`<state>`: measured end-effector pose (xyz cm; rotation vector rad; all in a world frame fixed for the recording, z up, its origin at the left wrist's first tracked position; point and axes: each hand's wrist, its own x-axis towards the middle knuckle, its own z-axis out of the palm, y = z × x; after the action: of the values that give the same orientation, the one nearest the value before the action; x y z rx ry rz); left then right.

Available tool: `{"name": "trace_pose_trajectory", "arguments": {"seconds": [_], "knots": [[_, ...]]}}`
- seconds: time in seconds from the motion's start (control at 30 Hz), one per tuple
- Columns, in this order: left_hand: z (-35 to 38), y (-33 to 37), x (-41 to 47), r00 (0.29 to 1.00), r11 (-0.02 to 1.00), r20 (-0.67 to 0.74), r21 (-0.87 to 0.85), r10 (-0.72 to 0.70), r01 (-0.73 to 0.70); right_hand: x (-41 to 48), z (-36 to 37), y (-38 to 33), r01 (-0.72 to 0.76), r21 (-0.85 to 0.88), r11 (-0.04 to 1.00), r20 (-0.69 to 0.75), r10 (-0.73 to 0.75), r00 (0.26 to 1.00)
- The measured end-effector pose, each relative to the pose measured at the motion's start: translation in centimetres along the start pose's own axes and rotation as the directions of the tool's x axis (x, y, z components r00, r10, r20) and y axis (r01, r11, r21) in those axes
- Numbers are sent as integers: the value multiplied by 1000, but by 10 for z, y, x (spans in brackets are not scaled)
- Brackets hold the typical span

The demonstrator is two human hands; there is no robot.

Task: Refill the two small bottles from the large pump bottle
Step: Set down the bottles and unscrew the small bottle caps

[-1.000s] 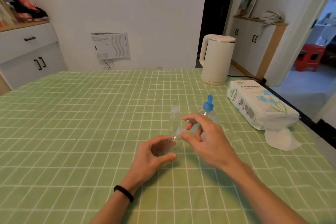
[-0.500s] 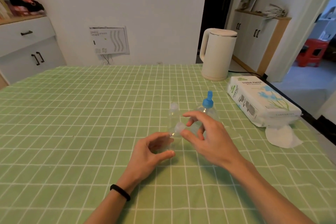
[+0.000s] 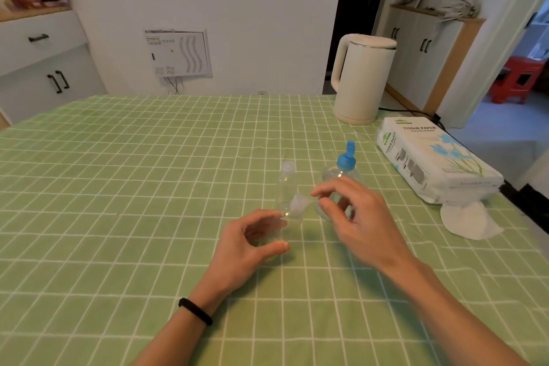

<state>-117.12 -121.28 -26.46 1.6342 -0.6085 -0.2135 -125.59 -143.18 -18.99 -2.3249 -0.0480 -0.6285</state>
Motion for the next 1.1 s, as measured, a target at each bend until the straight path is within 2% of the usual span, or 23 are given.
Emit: {"name": "trace_pose_trajectory", "arguments": {"seconds": [0.13, 0.23, 0.3, 0.4, 0.53, 0.6, 0.67, 0.73, 0.9, 1.1], "knots": [[1, 2, 2, 1000, 1000, 9, 23, -2, 2, -5, -6, 3, -70, 105, 992, 66, 64, 996], [4, 5, 2, 1000, 1000, 16, 29, -2, 1, -2, 4, -5, -55, 80, 995, 87, 48, 995], [5, 6, 1, 1000, 999, 22, 38, -1, 0, 0, 11, -12, -4, 45, 999, 62, 2, 998], [3, 6, -1, 1000, 999, 18, 50, -15, 14, 3, 13, -12, 18, 84, 996, 15, -20, 1000], [-1, 6, 0, 999, 999, -34, 30, -22, 23, -3, -7, 7, -74, 174, 982, -96, 92, 991], [-5, 6, 1, 992, 997, -116, -48, -58, 53, -12, -23, 28, -192, 126, 973, -167, 211, 963], [-11, 8, 5, 968, 986, -214, -130, -134, 107, -21, -38, 53, -353, 1, 935, -212, 346, 914], [-17, 10, 13, 939, 977, -289, -151, -189, 150, -28, -48, 74, -451, -116, 885, -221, 420, 880], [-26, 13, 31, 898, 983, -400, -62, -185, 175, -31, -48, 99, -457, -274, 846, -163, 428, 889], [-29, 14, 34, 912, 980, -365, -6, -187, 198, -21, -44, 110, -451, -323, 832, -138, 431, 892]]}}
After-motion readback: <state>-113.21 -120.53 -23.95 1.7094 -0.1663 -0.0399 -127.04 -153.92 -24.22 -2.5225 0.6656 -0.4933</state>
